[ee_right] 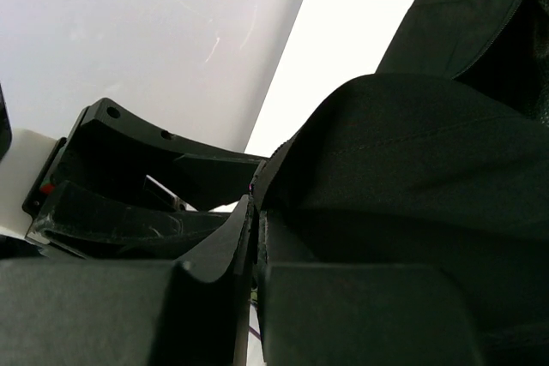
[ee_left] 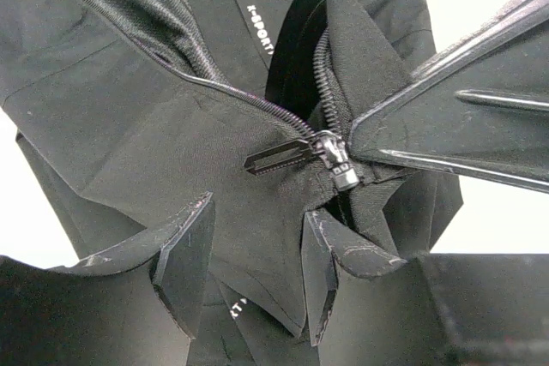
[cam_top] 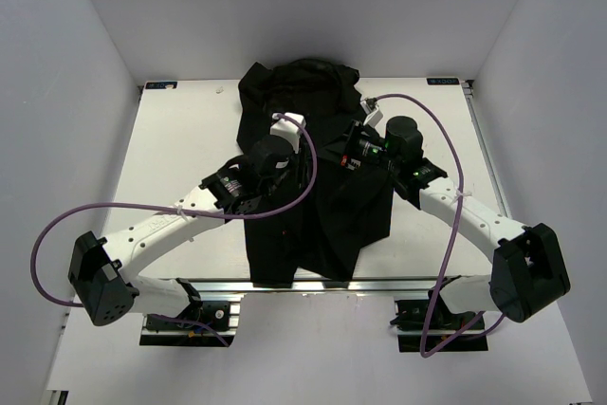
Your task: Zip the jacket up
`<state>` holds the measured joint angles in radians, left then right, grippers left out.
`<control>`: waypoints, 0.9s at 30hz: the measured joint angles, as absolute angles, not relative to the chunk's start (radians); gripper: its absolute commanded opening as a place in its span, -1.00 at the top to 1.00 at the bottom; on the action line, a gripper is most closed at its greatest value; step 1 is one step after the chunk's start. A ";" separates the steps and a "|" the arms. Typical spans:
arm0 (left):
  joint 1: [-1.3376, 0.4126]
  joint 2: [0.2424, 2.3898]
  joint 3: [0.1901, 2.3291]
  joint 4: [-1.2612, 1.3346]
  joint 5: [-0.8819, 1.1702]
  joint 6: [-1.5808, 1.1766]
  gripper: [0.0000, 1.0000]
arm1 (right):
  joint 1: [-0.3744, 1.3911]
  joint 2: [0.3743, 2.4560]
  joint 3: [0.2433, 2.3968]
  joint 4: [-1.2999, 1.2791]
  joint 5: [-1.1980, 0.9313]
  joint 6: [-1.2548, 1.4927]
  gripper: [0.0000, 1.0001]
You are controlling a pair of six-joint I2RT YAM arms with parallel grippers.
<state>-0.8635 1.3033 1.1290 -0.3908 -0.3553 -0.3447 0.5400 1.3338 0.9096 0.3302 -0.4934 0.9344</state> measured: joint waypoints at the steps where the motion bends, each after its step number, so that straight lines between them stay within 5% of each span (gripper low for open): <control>1: -0.864 1.303 1.129 -0.387 -0.352 -0.340 -0.08 | 0.540 1.334 0.911 0.330 -0.495 0.936 1.00; 6: -0.866 1.303 1.114 -0.327 -0.295 -0.327 -0.11 | 0.540 1.334 0.913 0.331 -0.500 0.948 1.00; 16: -0.867 1.308 1.097 -0.277 -0.289 -0.318 0.96 | 0.539 1.334 0.913 0.339 -0.500 0.962 1.00; 27: -0.868 1.277 1.090 -0.285 -0.307 -0.321 1.00 | 0.539 1.334 0.913 0.336 -0.501 0.967 1.00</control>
<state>-0.8680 1.2766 1.0901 -0.2848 -0.3073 -0.3206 0.5392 1.3338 0.9127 0.3355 -0.5014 0.9668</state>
